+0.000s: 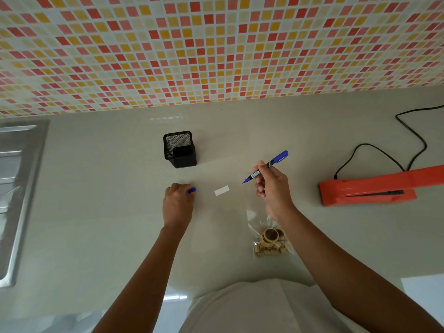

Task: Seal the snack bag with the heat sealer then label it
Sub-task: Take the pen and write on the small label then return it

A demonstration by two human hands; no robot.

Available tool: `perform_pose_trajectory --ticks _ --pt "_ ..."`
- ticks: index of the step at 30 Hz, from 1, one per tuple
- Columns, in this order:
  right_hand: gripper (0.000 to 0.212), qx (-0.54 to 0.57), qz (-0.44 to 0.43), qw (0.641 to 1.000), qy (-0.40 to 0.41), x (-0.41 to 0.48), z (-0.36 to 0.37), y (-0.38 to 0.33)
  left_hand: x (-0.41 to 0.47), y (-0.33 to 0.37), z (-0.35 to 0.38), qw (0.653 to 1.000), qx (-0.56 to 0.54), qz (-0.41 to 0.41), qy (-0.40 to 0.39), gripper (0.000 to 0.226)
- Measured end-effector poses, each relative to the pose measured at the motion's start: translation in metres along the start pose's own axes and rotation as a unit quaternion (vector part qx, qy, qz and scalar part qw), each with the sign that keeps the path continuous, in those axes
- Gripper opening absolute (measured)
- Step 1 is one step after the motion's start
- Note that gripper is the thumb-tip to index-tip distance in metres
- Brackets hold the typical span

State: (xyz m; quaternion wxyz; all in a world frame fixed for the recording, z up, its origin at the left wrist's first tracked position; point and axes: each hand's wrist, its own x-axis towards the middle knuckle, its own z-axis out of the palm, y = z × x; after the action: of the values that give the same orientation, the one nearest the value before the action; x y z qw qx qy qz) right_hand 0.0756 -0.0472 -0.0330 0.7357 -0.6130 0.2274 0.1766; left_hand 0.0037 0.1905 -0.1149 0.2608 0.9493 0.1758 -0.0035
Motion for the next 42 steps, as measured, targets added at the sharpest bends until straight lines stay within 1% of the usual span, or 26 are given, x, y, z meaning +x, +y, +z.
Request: perform_pose_trajectory --ticks 18,22,25,29,34,37,40,42 --pt "0.028 0.002 0.001 1.000 0.000 0.000 0.000 0.001 0.004 0.000 0.000 1.000 0.013 -0.003 -0.020 0.017" --pt "0.028 0.001 -0.002 1.000 -0.001 0.001 0.001 0.001 0.003 0.007 -0.001 1.000 0.001 0.006 -0.006 0.018" --pt "0.029 -0.010 -0.004 1.000 0.002 0.000 0.001 0.000 0.002 0.023 0.001 0.999 -0.017 0.043 -0.004 0.020" --pt "0.029 -0.015 -0.007 1.000 -0.003 -0.003 0.000 0.000 0.001 0.047 0.011 0.993 -0.025 0.110 -0.038 0.017" --pt "0.028 -0.018 -0.005 1.000 -0.009 -0.007 -0.007 -0.001 0.003 0.062 0.022 0.985 0.029 0.157 -0.069 0.017" --pt "0.029 -0.015 -0.007 1.000 -0.014 -0.009 -0.017 -0.005 0.004 0.062 0.024 0.984 0.048 0.152 -0.078 0.017" --pt "0.029 -0.012 -0.004 1.000 -0.022 -0.010 -0.024 -0.007 0.001 0.065 0.018 0.987 0.054 0.118 -0.090 0.017" --pt "0.029 -0.013 0.003 1.000 -0.028 -0.011 -0.027 -0.005 -0.001 0.066 0.016 0.987 0.067 0.110 -0.099 0.016"
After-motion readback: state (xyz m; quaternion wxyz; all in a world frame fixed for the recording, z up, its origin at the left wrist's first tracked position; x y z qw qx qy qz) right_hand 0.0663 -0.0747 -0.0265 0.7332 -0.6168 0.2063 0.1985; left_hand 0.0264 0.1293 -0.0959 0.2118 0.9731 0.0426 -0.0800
